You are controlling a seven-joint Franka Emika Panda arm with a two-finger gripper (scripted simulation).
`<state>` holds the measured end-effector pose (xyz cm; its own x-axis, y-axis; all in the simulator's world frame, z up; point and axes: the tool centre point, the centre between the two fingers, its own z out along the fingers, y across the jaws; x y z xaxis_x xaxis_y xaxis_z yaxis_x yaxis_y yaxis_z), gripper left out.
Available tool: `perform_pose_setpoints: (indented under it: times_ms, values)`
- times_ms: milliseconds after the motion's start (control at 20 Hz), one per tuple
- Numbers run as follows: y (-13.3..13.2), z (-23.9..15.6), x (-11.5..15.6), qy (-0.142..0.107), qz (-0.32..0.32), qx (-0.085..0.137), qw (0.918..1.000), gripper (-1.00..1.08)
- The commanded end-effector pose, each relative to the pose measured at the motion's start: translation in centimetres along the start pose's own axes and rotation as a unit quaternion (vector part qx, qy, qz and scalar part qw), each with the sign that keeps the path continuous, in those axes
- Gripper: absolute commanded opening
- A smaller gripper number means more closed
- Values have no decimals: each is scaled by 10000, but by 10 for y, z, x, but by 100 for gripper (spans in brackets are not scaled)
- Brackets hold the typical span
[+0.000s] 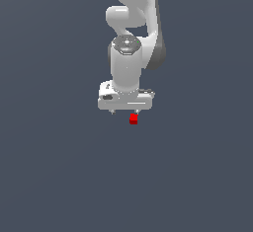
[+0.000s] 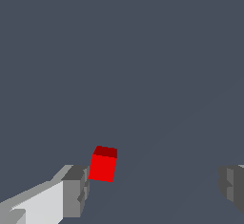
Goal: Pick up the red cube and move it to a goal position.
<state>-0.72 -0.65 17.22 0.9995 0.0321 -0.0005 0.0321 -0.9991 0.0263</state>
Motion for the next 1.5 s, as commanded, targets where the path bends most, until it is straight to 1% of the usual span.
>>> perform_pose_setpoints:
  times_ms: [0,250,500,700,1100,1450]
  values:
    - [0,0,0,0,0,0,10000,100]
    - [-2,6,-3,0,35,5,10000,100]
    - [-7,25,-12,-2,141,21,9999,100]
    - [-15,49,-23,-4,278,41,9996,100]
    - [-35,110,-48,-8,619,92,9980,100]
    - [-48,142,-60,-9,797,120,9967,100]
